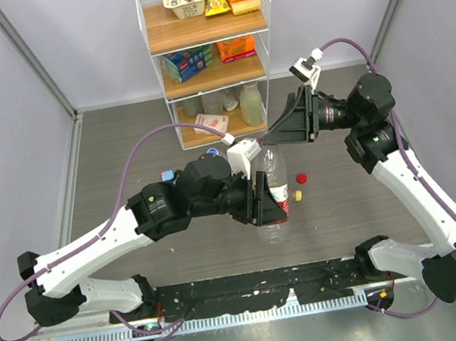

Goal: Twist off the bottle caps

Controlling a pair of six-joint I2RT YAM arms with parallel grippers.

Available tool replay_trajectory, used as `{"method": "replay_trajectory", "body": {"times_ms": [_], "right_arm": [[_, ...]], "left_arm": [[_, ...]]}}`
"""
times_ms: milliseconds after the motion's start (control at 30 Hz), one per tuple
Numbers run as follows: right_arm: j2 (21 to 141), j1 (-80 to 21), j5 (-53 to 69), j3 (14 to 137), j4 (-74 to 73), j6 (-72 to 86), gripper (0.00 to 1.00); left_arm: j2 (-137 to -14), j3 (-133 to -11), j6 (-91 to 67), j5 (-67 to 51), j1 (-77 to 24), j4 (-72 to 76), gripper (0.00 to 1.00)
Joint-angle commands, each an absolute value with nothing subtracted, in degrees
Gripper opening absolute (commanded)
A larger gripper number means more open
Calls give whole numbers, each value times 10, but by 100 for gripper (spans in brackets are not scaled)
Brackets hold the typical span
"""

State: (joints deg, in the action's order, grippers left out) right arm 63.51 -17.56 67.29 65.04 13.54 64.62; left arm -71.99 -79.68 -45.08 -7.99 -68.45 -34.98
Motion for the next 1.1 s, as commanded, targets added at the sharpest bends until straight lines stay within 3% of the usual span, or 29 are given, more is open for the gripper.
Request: {"method": "replay_trajectory", "body": {"times_ms": [0,133,200,467,567,700,767,1067], "right_arm": [[637,-179,714,668,195,681,59],[638,-179,721,674,193,680,30],[636,-178,712,676,155,662,2],[640,-178,680,720,24,563,2],[639,-178,661,734,-39,511,2],[643,-178,633,753,-121,441,2],[648,-178,609,767,-194,395,2],[674,-178,372,838,-395,203,2]], "left_arm": [[-709,-817,-455,-74,-681,-314,0],[-704,-807,-460,-59,-681,-311,0],[-699,-804,-461,-55,-682,-313,0],[-685,-791,-456,-38,-681,-311,19],[-681,-792,-447,-29,-682,-314,36],[-682,-807,-421,-20,-682,-328,70],[-683,-822,-405,-5,-682,-345,79],[-662,-885,-326,161,-682,-444,100]]}}
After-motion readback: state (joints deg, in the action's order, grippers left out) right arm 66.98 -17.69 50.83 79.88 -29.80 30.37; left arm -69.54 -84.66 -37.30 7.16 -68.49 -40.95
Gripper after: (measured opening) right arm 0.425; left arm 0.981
